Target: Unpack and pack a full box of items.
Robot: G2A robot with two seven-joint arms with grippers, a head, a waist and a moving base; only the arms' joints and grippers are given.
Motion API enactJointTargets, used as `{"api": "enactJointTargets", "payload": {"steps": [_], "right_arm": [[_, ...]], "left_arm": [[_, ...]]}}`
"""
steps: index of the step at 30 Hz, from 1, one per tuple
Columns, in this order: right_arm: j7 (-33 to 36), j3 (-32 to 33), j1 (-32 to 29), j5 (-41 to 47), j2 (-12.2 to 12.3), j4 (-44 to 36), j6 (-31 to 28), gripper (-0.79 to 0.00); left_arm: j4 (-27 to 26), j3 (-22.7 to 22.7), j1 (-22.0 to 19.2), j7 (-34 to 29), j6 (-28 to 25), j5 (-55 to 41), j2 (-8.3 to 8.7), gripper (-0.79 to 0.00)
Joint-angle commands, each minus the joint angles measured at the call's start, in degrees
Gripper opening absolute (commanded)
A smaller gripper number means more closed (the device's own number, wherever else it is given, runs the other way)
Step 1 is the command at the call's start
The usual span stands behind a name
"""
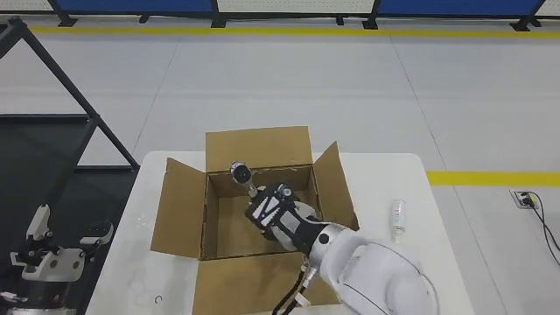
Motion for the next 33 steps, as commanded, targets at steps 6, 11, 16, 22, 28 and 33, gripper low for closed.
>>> {"api": "enactJointTargets", "payload": {"steps": [6,11,16,22,28,33], "right_arm": [[-2.5,11.4,-9.9,3.2,1.2,-14.7,3.5,-0.785],[-6.6,19.5,-14.4,5.1,1.9,-14.7,4.1,-0.785],[-6.9,27.3,-19.8,9.3,2.5,-14.7,6.2,-0.785],[-0.7,34.5,-25.9,12.2,3.1,-14.5,11.1,-0.785],[5.5,36.3,-25.3,11.4,3.6,-5.0,15.1,-0.785],[15.2,33.7,-19.4,9.1,4.2,6.8,17.2,-0.785]], "left_arm": [[0.0,0.0,0.0,0.0,0.0,0.0,0.00,0.000],[0.0,0.0,0.0,0.0,0.0,0.0,0.00,0.000],[0.0,0.0,0.0,0.0,0.0,0.0,0.00,0.000],[0.0,0.0,0.0,0.0,0.0,0.0,0.00,0.000],[0.0,0.0,0.0,0.0,0.0,0.0,0.00,0.000],[0.0,0.0,0.0,0.0,0.0,0.0,0.00,0.000]]}}
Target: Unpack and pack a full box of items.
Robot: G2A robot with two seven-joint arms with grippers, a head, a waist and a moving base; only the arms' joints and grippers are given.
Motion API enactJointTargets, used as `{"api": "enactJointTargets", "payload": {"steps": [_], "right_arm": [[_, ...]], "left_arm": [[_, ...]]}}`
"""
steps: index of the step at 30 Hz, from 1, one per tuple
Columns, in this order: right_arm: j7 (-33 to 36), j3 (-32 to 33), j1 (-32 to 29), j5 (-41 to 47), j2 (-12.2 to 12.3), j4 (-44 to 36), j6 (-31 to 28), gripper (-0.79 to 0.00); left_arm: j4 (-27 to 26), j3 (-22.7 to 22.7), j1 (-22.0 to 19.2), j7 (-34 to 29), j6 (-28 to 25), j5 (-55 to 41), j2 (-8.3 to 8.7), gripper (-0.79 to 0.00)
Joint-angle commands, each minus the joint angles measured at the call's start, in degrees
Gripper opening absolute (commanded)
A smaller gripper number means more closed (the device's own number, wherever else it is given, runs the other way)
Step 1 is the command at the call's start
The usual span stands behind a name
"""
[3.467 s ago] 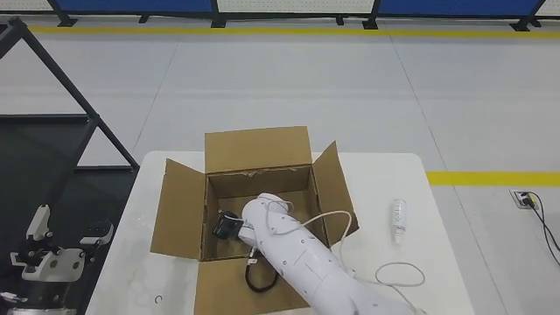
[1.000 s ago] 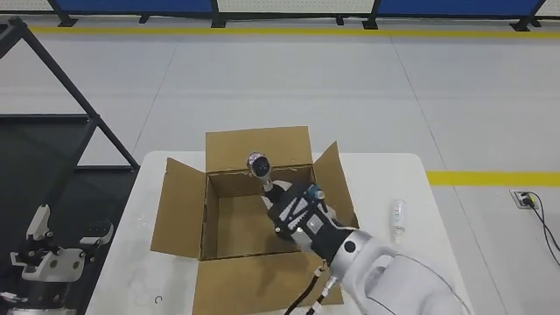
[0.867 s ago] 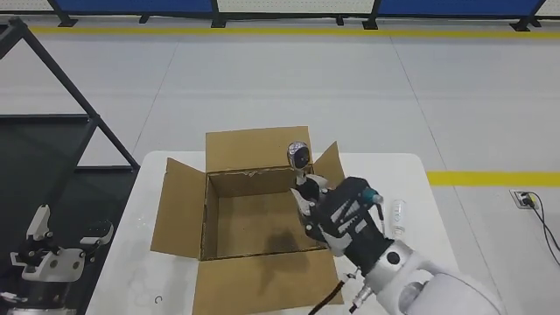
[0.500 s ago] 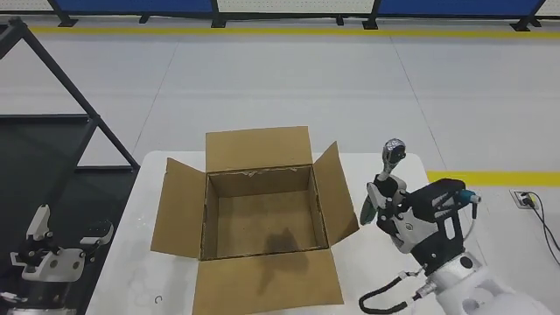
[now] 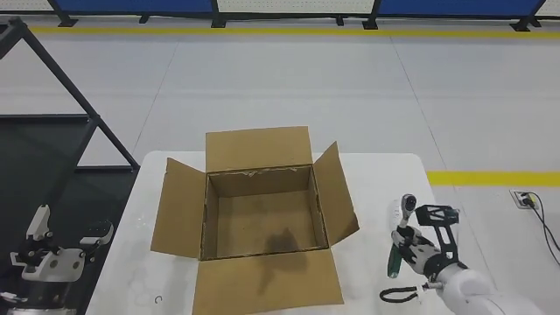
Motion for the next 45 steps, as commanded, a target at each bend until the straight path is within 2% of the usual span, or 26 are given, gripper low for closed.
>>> {"api": "enactJointTargets", "payload": {"steps": [1,14,21,40,41,42,43,45], "right_arm": [[3.9,-1.1,2.4,-1.3,0.2,4.1,0.0,-0.785],[2.9,-2.8,2.1,-2.2,0.3,5.4,-0.6,-0.785],[8.2,-6.2,6.2,-6.3,0.8,11.0,0.0,-0.785],[8.6,-11.1,14.2,-10.2,1.3,24.6,4.5,-0.785],[8.5,-11.2,14.5,-10.3,1.4,25.0,4.8,-0.677],[8.5,-11.3,14.7,-10.2,1.4,25.5,4.9,-0.610],[8.5,-11.4,14.8,-10.2,1.4,25.8,4.9,-0.566],[8.6,-11.7,15.0,-10.1,1.5,26.3,5.1,-0.542]], "left_arm": [[0.0,0.0,0.0,0.0,0.0,0.0,0.00,0.000],[0.0,0.0,0.0,0.0,0.0,0.0,0.00,0.000],[0.0,0.0,0.0,0.0,0.0,0.0,0.00,0.000],[0.0,0.0,0.0,0.0,0.0,0.0,0.00,0.000],[0.0,0.0,0.0,0.0,0.0,0.0,0.00,0.000],[0.0,0.0,0.0,0.0,0.0,0.0,0.00,0.000],[0.0,0.0,0.0,0.0,0.0,0.0,0.00,0.000],[0.0,0.0,0.0,0.0,0.0,0.0,0.00,0.000]]}}
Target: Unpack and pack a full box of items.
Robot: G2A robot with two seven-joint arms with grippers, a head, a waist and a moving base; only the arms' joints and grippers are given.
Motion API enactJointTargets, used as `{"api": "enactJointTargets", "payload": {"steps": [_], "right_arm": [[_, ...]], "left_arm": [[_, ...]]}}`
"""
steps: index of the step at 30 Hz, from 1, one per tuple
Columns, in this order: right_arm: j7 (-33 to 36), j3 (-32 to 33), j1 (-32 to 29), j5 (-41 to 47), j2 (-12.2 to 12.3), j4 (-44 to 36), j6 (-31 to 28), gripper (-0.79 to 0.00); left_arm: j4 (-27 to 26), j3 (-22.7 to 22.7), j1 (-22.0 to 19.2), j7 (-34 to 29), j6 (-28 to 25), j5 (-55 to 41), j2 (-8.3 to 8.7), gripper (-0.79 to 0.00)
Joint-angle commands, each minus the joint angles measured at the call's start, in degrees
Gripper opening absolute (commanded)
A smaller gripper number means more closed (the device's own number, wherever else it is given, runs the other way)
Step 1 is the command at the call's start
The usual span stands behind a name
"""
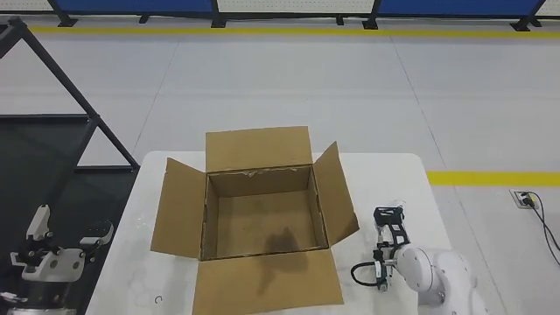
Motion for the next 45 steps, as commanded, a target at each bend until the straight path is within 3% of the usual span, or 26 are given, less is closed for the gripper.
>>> {"api": "enactJointTargets", "payload": {"steps": [1,11,16,17,20,21,22,27,32,40,45], "right_arm": [[0.0,-0.2,0.2,0.1,0.1,0.5,0.1,-0.548],[-0.9,0.2,-0.6,1.8,0.4,-1.3,0.2,-0.536],[-2.5,1.4,-4.5,4.1,0.7,-9.7,-0.1,-0.449],[-3.1,1.8,-5.6,5.0,0.8,-11.9,-0.1,-0.419],[-5.4,2.9,-8.7,8.1,0.9,-18.4,-0.3,-0.157],[-6.3,3.2,-9.7,9.6,0.9,-20.4,-0.5,-0.022],[-7.3,3.5,-10.6,10.7,0.9,-22.2,-0.5,0.000],[-12.5,3.3,-13.5,16.7,0.9,-27.5,-2.0,0.000],[-16.7,3.4,-14.3,20.8,1.0,-28.5,-2.6,0.000],[-13.9,2.8,-12.7,22.2,1.7,-26.4,-5.9,0.000],[-14.7,2.8,-13.0,22.1,2.0,-26.4,-6.0,0.000]], "left_arm": [[0.0,0.0,0.0,0.0,0.0,0.0,0.00,0.000],[0.0,0.0,0.0,0.0,0.0,0.0,0.00,0.000],[0.0,0.0,0.0,0.0,0.0,0.0,0.00,0.000],[0.0,0.0,0.0,0.0,0.0,0.0,0.00,0.000],[0.0,0.0,0.0,0.0,0.0,0.0,0.00,0.000],[0.0,0.0,0.0,0.0,0.0,0.0,0.00,0.000],[0.0,0.0,0.0,0.0,0.0,0.0,0.00,0.000],[0.3,-0.7,0.0,-0.5,-0.2,0.0,0.06,0.000],[1.2,-2.9,2.4,-10.7,-1.6,3.0,0.62,0.000],[2.9,-3.2,6.5,-25.8,-4.1,10.9,1.54,0.000],[3.2,-3.1,7.3,-28.0,-5.4,15.6,1.93,0.000]]}}
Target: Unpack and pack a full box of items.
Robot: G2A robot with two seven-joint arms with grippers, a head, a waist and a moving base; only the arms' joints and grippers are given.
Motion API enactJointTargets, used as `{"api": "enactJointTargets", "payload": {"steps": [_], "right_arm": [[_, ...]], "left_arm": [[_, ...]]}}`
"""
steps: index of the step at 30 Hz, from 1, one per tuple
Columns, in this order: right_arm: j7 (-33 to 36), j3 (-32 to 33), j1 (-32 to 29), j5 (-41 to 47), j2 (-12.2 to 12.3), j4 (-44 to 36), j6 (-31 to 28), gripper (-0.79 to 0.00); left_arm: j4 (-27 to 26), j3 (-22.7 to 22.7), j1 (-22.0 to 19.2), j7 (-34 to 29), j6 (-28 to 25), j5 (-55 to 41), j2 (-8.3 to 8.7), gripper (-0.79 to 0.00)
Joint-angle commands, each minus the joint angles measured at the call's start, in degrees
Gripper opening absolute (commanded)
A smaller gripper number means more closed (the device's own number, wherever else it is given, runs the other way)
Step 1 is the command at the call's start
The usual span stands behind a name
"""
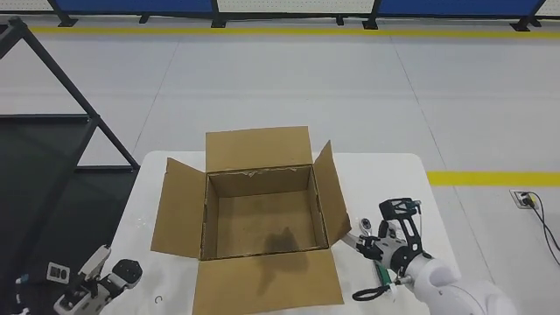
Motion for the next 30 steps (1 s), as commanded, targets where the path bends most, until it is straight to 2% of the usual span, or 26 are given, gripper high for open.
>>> {"api": "enactJointTargets", "payload": {"steps": [1,6,12,30], "right_arm": [[-0.2,0.3,-0.4,0.0,0.2,-0.4,-0.3,0.000],[-0.3,-1.8,-0.5,-4.0,0.5,0.6,0.7,0.000],[-1.6,-6.9,2.6,-11.8,0.3,5.5,6.1,0.000],[-1.9,-11.6,3.8,-10.0,0.5,7.8,4.6,0.000]], "left_arm": [[0.2,0.4,0.1,0.5,-0.7,1.4,0.06,0.000],[0.1,1.2,0.0,1.4,-1.0,1.9,0.16,0.000],[-0.2,0.9,0.2,2.2,-1.6,1.1,0.27,0.000],[-0.3,0.9,1.4,3.7,-2.7,0.3,0.53,0.000]]}}
